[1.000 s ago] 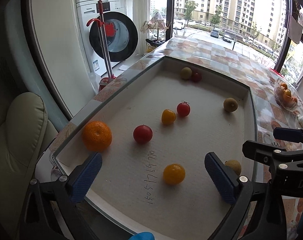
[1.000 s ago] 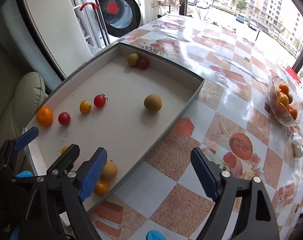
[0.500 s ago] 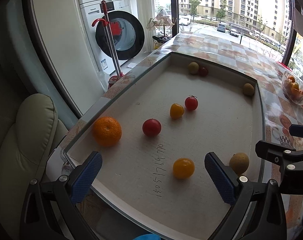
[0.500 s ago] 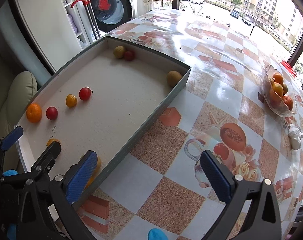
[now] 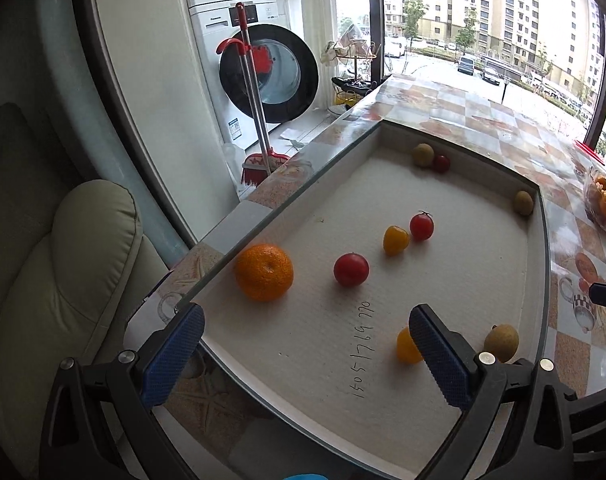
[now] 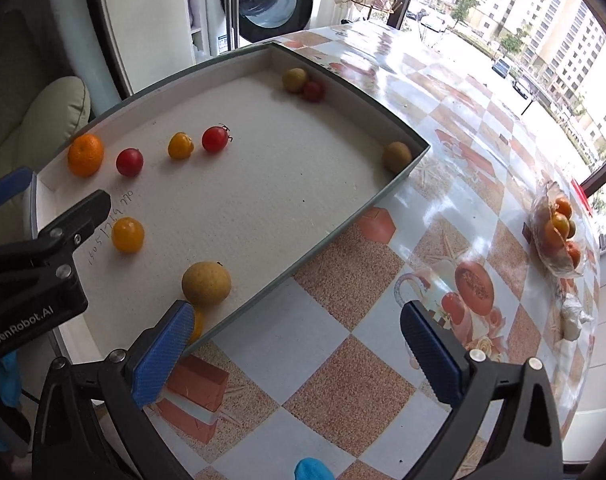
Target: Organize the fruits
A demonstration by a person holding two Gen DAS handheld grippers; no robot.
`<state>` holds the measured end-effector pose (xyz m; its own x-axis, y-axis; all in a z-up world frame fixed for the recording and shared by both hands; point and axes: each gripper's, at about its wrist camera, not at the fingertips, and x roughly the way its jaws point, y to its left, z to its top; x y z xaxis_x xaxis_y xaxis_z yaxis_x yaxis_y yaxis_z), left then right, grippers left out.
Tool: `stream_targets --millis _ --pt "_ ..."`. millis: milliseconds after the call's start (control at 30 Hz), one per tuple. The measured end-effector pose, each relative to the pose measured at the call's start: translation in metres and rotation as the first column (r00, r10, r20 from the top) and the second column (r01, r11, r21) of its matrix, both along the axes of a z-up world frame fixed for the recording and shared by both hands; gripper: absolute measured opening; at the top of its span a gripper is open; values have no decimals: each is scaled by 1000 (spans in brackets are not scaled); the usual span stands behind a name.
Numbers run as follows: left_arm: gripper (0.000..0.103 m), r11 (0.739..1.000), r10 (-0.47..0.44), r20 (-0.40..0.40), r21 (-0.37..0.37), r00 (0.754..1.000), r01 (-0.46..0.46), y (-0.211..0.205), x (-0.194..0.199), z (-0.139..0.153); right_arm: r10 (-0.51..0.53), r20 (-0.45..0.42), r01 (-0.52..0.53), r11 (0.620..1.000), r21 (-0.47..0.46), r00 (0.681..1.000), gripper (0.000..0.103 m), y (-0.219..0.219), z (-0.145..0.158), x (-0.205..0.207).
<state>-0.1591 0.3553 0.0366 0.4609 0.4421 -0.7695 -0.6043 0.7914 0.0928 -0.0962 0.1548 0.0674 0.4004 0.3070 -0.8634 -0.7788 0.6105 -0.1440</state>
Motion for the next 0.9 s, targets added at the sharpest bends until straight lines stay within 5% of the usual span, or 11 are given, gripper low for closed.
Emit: stream_targets --millis 300,900 --pt "103 999 -41 -9 -2 999 41 -9 2 2 35 -1 -35 998 -42 999 103 -6 3 0" --pt "103 997 -69 -24 -17 997 69 -17 6 1 14 -89 -3 992 125 996 103 -14 31 13"
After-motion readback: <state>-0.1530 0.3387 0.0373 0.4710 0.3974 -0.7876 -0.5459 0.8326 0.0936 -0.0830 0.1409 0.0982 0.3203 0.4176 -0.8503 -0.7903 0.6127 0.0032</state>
